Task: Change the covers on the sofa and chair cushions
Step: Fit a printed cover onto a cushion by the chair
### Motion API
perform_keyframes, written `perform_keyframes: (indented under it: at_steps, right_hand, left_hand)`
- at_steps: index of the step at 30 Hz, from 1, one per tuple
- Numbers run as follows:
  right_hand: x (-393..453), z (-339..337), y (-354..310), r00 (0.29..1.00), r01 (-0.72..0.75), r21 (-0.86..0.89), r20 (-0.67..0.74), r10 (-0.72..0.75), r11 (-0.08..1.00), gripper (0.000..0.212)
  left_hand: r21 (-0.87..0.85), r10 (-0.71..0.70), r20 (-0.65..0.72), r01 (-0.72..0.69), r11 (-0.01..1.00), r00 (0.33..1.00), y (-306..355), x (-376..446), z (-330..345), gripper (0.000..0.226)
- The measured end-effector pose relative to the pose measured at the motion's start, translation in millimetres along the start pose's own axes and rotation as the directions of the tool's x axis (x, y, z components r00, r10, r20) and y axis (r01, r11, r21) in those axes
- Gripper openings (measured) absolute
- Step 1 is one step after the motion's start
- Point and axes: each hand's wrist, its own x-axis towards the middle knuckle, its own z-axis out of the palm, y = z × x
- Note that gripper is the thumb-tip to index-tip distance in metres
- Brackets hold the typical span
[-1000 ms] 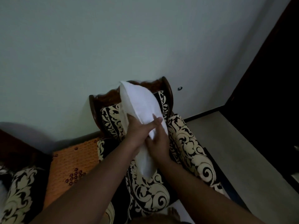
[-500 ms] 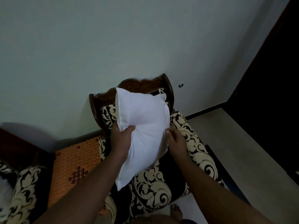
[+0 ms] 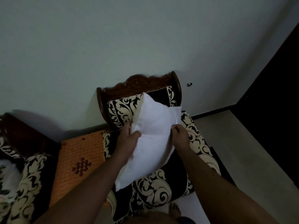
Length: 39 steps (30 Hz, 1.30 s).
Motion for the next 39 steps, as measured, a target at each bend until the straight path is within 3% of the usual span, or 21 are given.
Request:
perform_keyframes:
  at_steps: [2, 3, 4, 6, 8, 12, 15, 17, 20, 22, 25, 28, 33, 39]
  right_hand:
    - [3, 7, 0, 1.000, -0.007, 0.039, 0.025, 0.006, 0.999, 0.015]
    - [4, 7, 1, 0.996, -0.029, 0.059, 0.086, 0.024, 0.998, 0.013]
    - [2, 11, 1, 0.979, -0.061, 0.080, 0.200, 0.044, 0.995, 0.015]
    - [-10, 26, -3, 0.863, -0.110, 0.101, 0.503, 0.045, 0.989, 0.028]
    - [-27, 46, -2, 0.775, -0.086, 0.048, 0.631, 0.037, 0.995, 0.040]
    - [-42, 57, 48, 0.806, -0.206, 0.016, 0.570, 0.160, 0.978, 0.042]
    - [-47, 49, 93, 0.811, -0.310, -0.035, 0.511, 0.283, 0.950, 0.040]
    - [-50, 51, 126, 0.795, -0.341, -0.047, 0.518, 0.315, 0.939, 0.042]
    - [-39, 75, 197, 0.777, -0.364, -0.056, 0.533, 0.337, 0.930, 0.073]
    - [-28, 104, 265, 0.759, -0.373, -0.024, 0.567, 0.320, 0.928, 0.093]
    - [-19, 113, 210, 0.775, -0.381, -0.066, 0.521, 0.357, 0.922, 0.069]
    - [-6, 128, 185, 0.762, -0.388, -0.120, 0.516, 0.391, 0.914, 0.050]
    - [15, 153, 204, 0.741, -0.344, -0.218, 0.534, 0.406, 0.913, 0.044]
    - [58, 179, 255, 0.778, -0.275, -0.322, 0.479, 0.406, 0.906, 0.034]
  left_hand:
    - [0.005, 0.025, -0.053, -0.025, 1.000, 0.998, -8, 5, -1, 0.023]
    - [-0.009, -0.002, 0.007, 0.002, 1.000, 1.000, -14, 7, 1, 0.025]
    - [0.024, -0.032, 0.135, 0.029, 0.999, 0.990, -21, 8, 5, 0.029]
    - [0.227, -0.132, 0.424, 0.036, 0.973, 0.896, -41, 8, 22, 0.054]
    - [0.342, -0.216, 0.497, 0.039, 0.939, 0.841, -64, 9, 38, 0.082]
    - [0.457, -0.314, 0.338, 0.137, 0.879, 0.887, -130, 9, 29, 0.087]
    - [0.567, -0.457, 0.235, 0.261, 0.781, 0.858, -190, 5, 12, 0.121]
    - [0.626, -0.501, 0.149, 0.311, 0.715, 0.853, -218, 7, 8, 0.126]
    - [0.682, -0.449, -0.032, 0.348, 0.643, 0.893, -238, 21, 3, 0.117]
    - [0.592, -0.470, -0.086, 0.425, 0.685, 0.878, -252, 38, 2, 0.115]
    - [0.345, -0.500, -0.086, 0.496, 0.797, 0.862, -269, 59, 10, 0.125]
    - [0.208, -0.550, -0.096, 0.557, 0.804, 0.830, -272, 68, 28, 0.133]
    - [0.111, -0.577, -0.315, 0.633, 0.766, 0.754, -284, 93, 39, 0.142]
    - [-0.092, -0.572, -0.309, 0.575, 0.813, 0.760, -316, 128, 45, 0.142]
